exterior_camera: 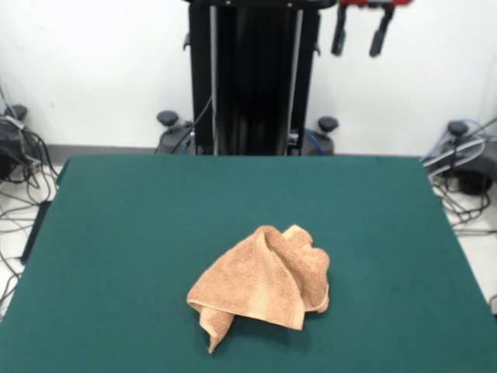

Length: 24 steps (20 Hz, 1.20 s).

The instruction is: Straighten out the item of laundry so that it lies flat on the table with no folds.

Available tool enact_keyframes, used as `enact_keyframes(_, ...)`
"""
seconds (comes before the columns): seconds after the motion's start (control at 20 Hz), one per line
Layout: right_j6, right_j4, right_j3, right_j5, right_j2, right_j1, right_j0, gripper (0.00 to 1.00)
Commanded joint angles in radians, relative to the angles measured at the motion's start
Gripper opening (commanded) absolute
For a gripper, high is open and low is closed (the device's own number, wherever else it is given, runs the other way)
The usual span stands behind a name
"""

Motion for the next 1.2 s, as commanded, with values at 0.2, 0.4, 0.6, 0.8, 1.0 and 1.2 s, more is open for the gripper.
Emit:
enact_keyframes(0.2,0.216,0.006,-0.209,-0.023,-0.02,0.268,0.019,1.0)
enact_keyframes(0.4,0.238,0.036,-0.23,-0.004,-0.021,0.279,0.033,1.0)
enact_keyframes(0.6,0.242,0.071,-0.275,0.002,-0.006,0.311,0.012,1.0)
enact_keyframes(0.8,0.218,0.098,-0.305,0.054,0.006,0.295,-0.006,1.0)
enact_keyframes(1.0,0.192,0.101,-0.334,0.064,0.008,0.307,-0.022,1.0)
enact_keyframes(1.2,0.186,0.095,-0.365,0.065,0.002,0.335,-0.016,1.0)
